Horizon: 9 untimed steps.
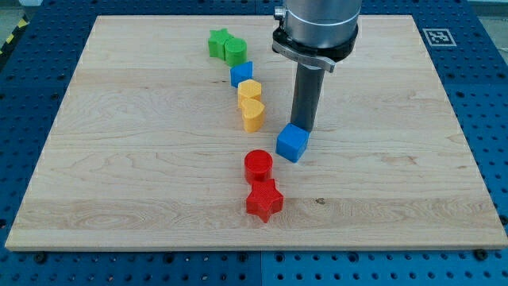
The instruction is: Push the blue cube to the top of the red circle
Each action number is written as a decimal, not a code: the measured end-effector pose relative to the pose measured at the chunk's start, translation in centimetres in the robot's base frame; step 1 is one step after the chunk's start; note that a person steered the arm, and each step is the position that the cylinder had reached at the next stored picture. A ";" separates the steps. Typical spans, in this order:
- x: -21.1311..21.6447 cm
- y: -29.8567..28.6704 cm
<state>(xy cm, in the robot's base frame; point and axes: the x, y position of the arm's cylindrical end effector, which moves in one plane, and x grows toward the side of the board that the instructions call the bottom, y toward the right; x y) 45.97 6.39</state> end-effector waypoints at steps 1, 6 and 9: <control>0.7 3.3; 3.0 -0.5; 2.9 -2.8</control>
